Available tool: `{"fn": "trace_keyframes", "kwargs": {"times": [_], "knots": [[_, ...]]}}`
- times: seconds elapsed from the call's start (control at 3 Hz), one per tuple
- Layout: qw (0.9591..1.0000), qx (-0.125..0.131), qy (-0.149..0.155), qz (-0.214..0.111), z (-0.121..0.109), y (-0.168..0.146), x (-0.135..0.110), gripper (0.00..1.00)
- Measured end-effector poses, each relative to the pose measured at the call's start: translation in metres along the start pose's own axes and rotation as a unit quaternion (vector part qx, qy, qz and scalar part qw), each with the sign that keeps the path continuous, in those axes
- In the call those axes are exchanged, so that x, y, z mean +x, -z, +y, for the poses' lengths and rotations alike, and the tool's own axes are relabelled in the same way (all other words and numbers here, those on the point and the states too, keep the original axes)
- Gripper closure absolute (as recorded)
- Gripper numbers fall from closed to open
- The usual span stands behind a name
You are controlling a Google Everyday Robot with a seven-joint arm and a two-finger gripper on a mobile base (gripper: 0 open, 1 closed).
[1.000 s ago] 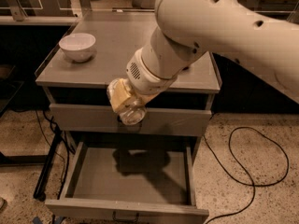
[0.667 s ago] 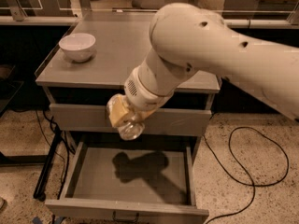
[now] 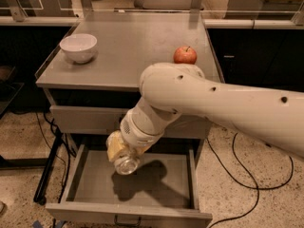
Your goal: Place 7up can into middle drawer
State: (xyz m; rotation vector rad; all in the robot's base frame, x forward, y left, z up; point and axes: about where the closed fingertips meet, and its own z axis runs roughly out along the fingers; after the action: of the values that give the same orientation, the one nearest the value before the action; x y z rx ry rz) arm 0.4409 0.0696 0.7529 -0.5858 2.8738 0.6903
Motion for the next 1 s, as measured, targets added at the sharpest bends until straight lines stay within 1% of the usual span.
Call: {"fn": "trace_keyframes", "kwargs": {"times": [0.67, 1.0], "knots": [[0.9998, -0.003, -0.017, 0.008, -0.002, -0.019, 0.008, 1.00], [0.9985, -0.002, -0.054, 0.000, -0.012, -0.046, 0.016, 1.00]]}}
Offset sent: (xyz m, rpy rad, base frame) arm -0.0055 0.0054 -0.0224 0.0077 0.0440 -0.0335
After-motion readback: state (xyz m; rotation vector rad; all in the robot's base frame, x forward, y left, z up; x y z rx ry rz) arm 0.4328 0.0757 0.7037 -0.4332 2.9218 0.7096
